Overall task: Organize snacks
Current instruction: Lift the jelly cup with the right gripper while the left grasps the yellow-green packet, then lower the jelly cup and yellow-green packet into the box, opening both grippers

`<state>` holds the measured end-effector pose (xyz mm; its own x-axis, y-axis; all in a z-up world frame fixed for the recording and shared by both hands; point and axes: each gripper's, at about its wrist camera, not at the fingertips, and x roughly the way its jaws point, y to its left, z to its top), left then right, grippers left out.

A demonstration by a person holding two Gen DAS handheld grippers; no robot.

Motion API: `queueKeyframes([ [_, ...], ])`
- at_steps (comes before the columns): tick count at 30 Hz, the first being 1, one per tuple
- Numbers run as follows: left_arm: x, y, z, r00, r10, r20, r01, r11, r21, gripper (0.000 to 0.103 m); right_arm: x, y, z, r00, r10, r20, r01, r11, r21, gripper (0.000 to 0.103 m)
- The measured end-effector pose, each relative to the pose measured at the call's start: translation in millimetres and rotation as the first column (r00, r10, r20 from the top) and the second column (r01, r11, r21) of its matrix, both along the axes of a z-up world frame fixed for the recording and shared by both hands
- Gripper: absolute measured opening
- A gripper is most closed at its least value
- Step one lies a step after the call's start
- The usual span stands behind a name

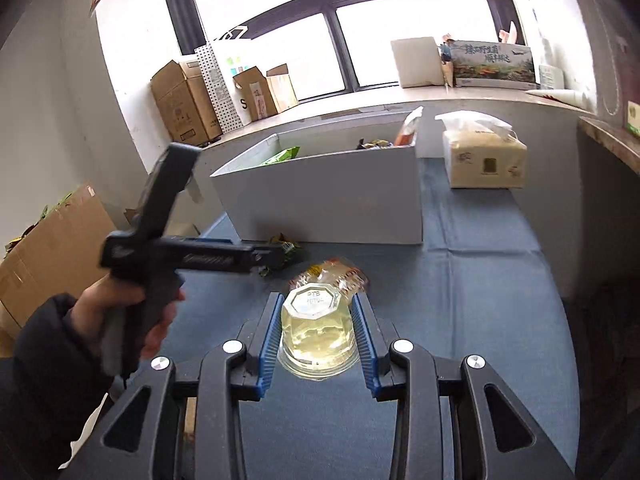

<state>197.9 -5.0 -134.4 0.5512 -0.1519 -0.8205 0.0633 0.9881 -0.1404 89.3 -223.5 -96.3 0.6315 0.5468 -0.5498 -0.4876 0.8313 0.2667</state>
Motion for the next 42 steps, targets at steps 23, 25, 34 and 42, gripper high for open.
queueKeyframes([
  [23,-105,28,71,0.957,-0.023,0.288,0.048,0.996,-0.081,0.053,-1,16,-13,0.999,0.042,-0.027,-0.042,0.999,0.019,0.038],
  [25,-118,26,86,0.946,-0.037,0.322,0.060,0.996,-0.063,0.053,-1,22,-11,0.998,0.049,-0.025,-0.049,0.999,0.014,0.038],
  [34,-81,34,162,0.917,-0.038,0.397,0.049,0.999,-0.017,0.054,29,42,44,0.994,0.052,0.092,-0.052,0.999,-0.006,0.038],
  [42,33,38,163,0.958,-0.051,0.282,0.047,0.999,0.022,0.054,139,54,93,0.993,-0.029,0.117,0.034,0.999,-0.035,0.038],
])
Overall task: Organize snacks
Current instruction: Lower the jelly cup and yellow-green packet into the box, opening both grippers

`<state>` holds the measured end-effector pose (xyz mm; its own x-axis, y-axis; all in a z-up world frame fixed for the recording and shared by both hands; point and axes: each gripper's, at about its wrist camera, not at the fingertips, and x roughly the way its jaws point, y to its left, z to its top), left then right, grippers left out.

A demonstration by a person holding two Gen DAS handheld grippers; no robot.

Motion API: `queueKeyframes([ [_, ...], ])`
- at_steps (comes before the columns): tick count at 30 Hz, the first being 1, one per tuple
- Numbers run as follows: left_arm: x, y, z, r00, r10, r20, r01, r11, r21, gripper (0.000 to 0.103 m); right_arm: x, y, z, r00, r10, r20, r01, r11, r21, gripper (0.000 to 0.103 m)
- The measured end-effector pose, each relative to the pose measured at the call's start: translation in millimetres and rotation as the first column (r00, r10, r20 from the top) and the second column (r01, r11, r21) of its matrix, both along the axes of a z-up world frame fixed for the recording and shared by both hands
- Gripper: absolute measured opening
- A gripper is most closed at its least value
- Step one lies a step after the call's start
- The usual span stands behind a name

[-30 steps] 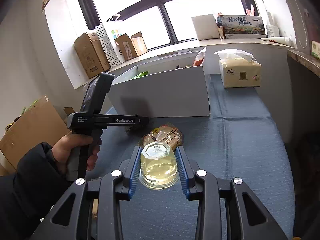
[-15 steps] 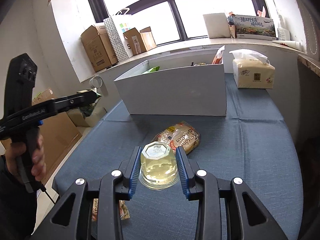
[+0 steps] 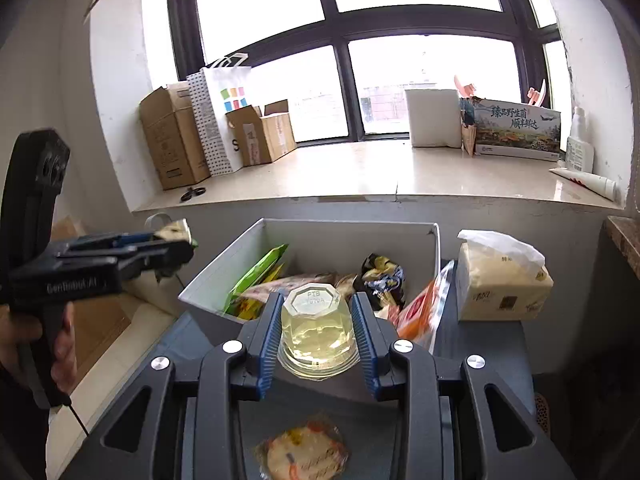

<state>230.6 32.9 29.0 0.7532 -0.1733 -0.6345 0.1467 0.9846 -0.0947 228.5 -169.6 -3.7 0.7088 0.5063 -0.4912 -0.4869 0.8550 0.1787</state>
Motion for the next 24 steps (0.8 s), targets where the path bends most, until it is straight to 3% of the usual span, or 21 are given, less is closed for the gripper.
queueKeyframes([
  [5,39,-2,-13,0.999,0.017,-0.030,-0.016,0.999,0.037,0.057,59,-2,3,0.997,-0.057,-0.042,0.057,0.998,-0.019,0.038],
  [6,46,0,-15,0.999,0.009,-0.041,-0.009,1.000,0.014,0.065,68,-1,2,0.996,-0.070,-0.046,0.069,0.997,-0.031,0.043],
  [7,53,1,-18,0.998,0.002,-0.064,-0.002,1.000,0.003,0.087,77,-1,2,0.994,-0.089,-0.061,0.086,0.995,-0.049,0.055],
  [8,59,1,-22,0.996,0.012,-0.091,-0.011,1.000,0.012,0.099,86,-2,0,0.990,-0.115,-0.086,0.110,0.992,-0.065,0.093],
  [9,62,1,-24,0.995,0.028,-0.096,-0.026,0.999,0.022,0.103,93,-5,-2,0.985,-0.136,-0.106,0.130,0.990,-0.062,0.103],
  [13,54,8,-31,0.996,0.026,-0.084,-0.027,1.000,-0.005,0.103,85,-21,2,0.990,-0.125,-0.066,0.128,0.991,0.035,0.103],
  [19,37,16,-33,0.996,0.035,-0.082,-0.037,0.999,-0.031,0.103,58,-19,8,0.996,-0.094,-0.008,0.095,0.995,0.036,0.103],
  [24,-3,23,-23,0.999,0.035,-0.041,-0.038,0.998,-0.055,0.103,8,-20,19,0.999,-0.018,0.047,0.014,0.996,0.089,0.103],
])
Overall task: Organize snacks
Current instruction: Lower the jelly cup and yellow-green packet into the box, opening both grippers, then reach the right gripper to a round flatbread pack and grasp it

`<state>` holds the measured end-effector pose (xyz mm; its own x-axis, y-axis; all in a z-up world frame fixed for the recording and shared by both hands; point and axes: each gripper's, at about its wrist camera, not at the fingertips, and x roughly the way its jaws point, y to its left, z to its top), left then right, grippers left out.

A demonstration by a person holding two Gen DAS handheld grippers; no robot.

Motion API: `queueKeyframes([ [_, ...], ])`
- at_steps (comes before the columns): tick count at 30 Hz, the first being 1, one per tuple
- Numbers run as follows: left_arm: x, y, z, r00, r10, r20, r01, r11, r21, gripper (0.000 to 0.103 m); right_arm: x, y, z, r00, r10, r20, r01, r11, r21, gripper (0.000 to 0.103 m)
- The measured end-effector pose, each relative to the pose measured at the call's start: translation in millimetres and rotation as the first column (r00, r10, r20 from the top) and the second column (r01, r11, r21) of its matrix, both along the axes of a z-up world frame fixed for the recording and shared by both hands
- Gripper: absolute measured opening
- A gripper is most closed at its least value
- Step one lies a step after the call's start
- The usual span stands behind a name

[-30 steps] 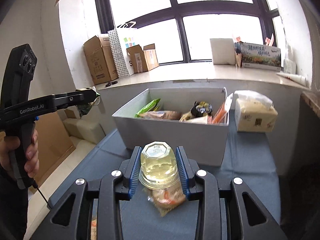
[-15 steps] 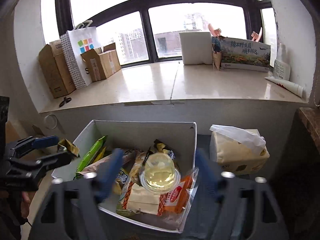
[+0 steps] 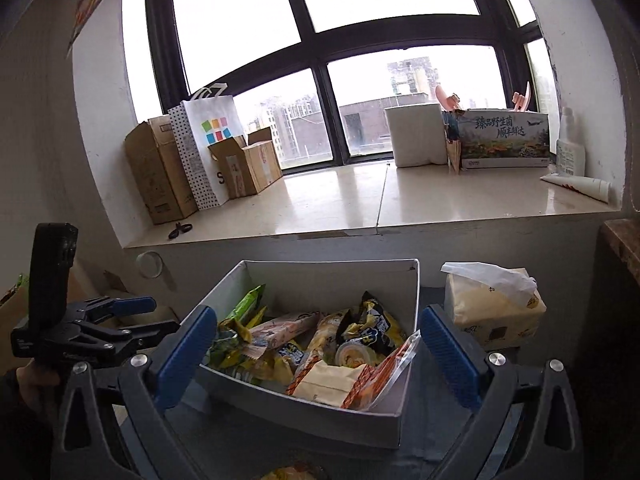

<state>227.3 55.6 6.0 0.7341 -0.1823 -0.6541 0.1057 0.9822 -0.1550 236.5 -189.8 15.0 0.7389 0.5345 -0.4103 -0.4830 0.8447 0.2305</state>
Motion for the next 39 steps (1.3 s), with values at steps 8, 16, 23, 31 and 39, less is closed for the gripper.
queueKeyframes([
  [8,-110,-5,2,0.995,-0.029,0.098,0.029,1.000,0.000,0.103,-93,-14,-34,0.998,0.068,0.005,-0.068,0.996,0.055,0.103],
  [16,-189,-15,-40,0.998,-0.019,0.059,0.021,0.999,-0.041,0.103,-142,-12,-120,0.985,0.067,-0.161,-0.071,0.997,-0.020,0.103],
  [23,-214,-25,-72,1.000,-0.011,0.003,0.011,0.998,-0.054,0.103,-148,-2,-144,0.978,0.039,-0.203,-0.061,0.992,-0.106,0.103],
  [31,-217,-30,-87,0.999,0.009,-0.036,-0.009,1.000,-0.007,0.103,-133,16,-152,0.974,0.035,-0.226,-0.078,0.980,-0.185,0.103],
  [39,-223,-39,-94,0.998,0.004,-0.060,-0.002,0.999,0.039,0.103,-96,41,-164,0.962,0.063,-0.266,-0.139,0.950,-0.278,0.103],
])
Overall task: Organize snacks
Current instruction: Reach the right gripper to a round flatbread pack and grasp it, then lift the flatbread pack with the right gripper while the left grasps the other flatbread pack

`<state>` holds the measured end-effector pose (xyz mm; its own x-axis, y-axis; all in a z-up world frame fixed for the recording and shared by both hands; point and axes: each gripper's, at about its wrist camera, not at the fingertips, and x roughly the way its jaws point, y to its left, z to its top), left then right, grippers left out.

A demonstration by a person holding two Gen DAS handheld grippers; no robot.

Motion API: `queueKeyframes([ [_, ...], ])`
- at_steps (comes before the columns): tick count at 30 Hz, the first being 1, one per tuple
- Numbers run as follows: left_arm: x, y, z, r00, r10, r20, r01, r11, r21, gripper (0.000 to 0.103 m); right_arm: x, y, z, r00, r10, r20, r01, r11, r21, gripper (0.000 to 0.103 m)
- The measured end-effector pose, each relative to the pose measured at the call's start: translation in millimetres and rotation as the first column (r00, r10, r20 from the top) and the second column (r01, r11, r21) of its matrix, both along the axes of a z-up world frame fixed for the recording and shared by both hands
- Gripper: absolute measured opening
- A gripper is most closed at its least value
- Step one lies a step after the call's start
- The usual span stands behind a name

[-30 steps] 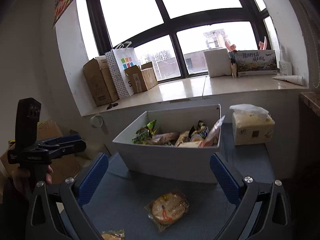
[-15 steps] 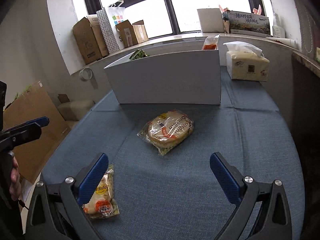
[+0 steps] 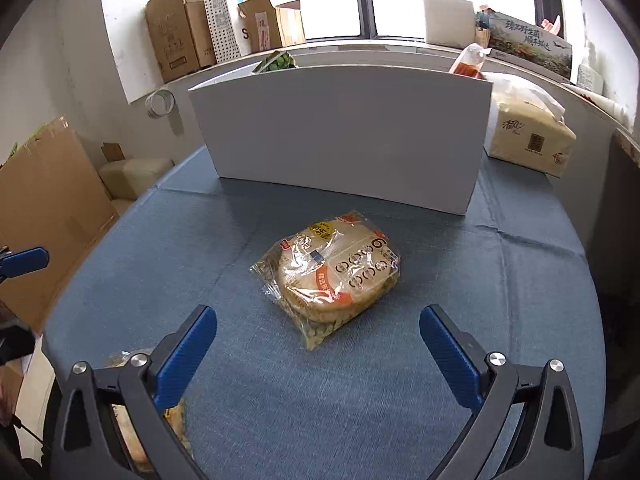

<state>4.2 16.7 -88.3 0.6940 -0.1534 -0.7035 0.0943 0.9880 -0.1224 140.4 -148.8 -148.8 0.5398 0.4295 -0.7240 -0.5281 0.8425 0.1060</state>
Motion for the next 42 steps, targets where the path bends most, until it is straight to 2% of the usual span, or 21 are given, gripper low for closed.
queueKeyframes([
  [4,-1,-2,-4,1.000,-0.011,-0.014,0.011,1.000,0.000,0.103,20,14,-11,0.999,0.031,-0.021,-0.032,0.997,-0.074,0.103],
  [7,-1,-4,-6,1.000,-0.018,-0.021,0.018,1.000,-0.005,0.103,35,17,-16,0.997,0.034,-0.068,-0.038,0.997,-0.063,0.103],
  [10,1,-7,-8,0.999,-0.024,-0.031,0.024,1.000,-0.007,0.103,43,19,-17,0.998,0.029,-0.062,-0.033,0.997,-0.066,0.103],
  [18,1,-16,-13,0.998,-0.046,-0.050,0.046,0.999,0.007,0.103,48,39,-23,0.997,0.055,-0.047,-0.062,0.985,-0.160,0.103],
  [19,0,-17,-14,0.997,-0.052,-0.053,0.052,0.999,0.007,0.103,48,38,-23,0.998,0.052,-0.047,-0.059,0.986,-0.159,0.102],
  [20,1,-18,-15,0.997,-0.056,-0.057,0.057,0.998,0.005,0.103,47,37,-23,0.998,0.044,-0.041,-0.050,0.986,-0.157,0.097],
  [21,1,-20,-15,0.996,-0.058,-0.060,0.058,0.998,0.006,0.103,46,36,-22,0.999,0.039,-0.033,-0.044,0.987,-0.152,0.087],
  [22,0,-21,-16,0.996,-0.063,-0.063,0.064,0.998,0.007,0.103,44,33,-20,0.999,0.039,-0.023,-0.042,0.988,-0.149,0.083],
  [26,0,-30,-21,0.993,-0.085,-0.082,0.087,0.996,0.019,0.103,37,21,-18,0.998,0.047,-0.030,-0.050,0.991,-0.121,0.081],
  [30,1,-45,-29,0.982,-0.147,-0.122,0.154,0.987,0.045,0.103,21,-1,-5,0.999,0.028,-0.026,-0.029,0.999,-0.016,0.081],
  [33,3,-60,-41,0.961,-0.221,-0.164,0.235,0.969,0.074,0.103,-3,-21,9,1.000,0.001,-0.006,0.000,0.998,0.062,0.081],
  [36,4,-73,-47,0.949,-0.265,-0.172,0.290,0.947,0.138,0.103,-30,-39,20,1.000,-0.012,0.018,0.010,0.994,0.107,0.081],
  [39,9,-77,-51,0.932,-0.305,-0.197,0.332,0.935,0.122,0.103,-51,-58,24,0.999,-0.048,0.026,0.043,0.987,0.152,0.081],
  [42,18,-76,-60,0.925,-0.303,-0.231,0.338,0.933,0.128,0.103,-63,-72,24,0.997,-0.074,0.009,0.070,0.978,0.196,0.081],
])
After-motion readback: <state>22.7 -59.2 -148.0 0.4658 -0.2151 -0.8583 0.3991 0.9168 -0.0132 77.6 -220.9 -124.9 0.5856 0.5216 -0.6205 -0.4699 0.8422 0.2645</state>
